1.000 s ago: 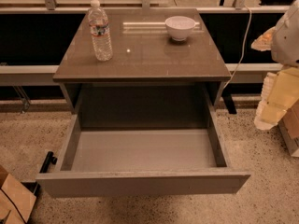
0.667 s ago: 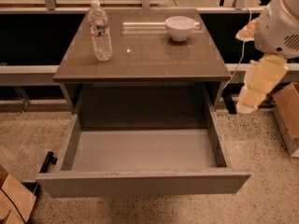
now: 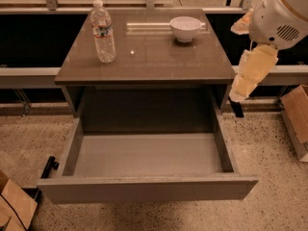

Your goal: Place water bottle into top drawer

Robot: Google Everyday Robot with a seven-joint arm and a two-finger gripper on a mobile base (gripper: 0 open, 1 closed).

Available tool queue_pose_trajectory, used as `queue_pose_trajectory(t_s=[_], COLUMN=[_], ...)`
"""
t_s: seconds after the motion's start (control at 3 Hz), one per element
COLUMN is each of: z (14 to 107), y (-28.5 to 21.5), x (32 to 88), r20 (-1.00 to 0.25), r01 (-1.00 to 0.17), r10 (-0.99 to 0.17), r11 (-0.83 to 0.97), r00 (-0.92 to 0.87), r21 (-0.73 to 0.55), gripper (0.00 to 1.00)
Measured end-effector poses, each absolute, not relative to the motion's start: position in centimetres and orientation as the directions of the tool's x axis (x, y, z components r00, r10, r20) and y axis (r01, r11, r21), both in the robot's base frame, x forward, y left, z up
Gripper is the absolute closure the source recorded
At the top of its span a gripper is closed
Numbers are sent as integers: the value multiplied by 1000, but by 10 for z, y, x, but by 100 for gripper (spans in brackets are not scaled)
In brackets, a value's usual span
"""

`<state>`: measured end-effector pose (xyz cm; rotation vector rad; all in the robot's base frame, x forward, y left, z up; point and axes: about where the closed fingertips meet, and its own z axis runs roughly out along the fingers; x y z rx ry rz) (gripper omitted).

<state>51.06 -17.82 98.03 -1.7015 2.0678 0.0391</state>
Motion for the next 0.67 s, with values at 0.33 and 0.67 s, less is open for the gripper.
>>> queue_pose_trajectory(t_s=[0.33, 0.67], z=[976, 981], y=[-164, -117], x=[521, 563], r20=[-394, -485], r01=[-925, -909], r10=[-908, -870], r11=[265, 271], r00=[-145, -91], r21=[-272, -316], gripper=[0, 0])
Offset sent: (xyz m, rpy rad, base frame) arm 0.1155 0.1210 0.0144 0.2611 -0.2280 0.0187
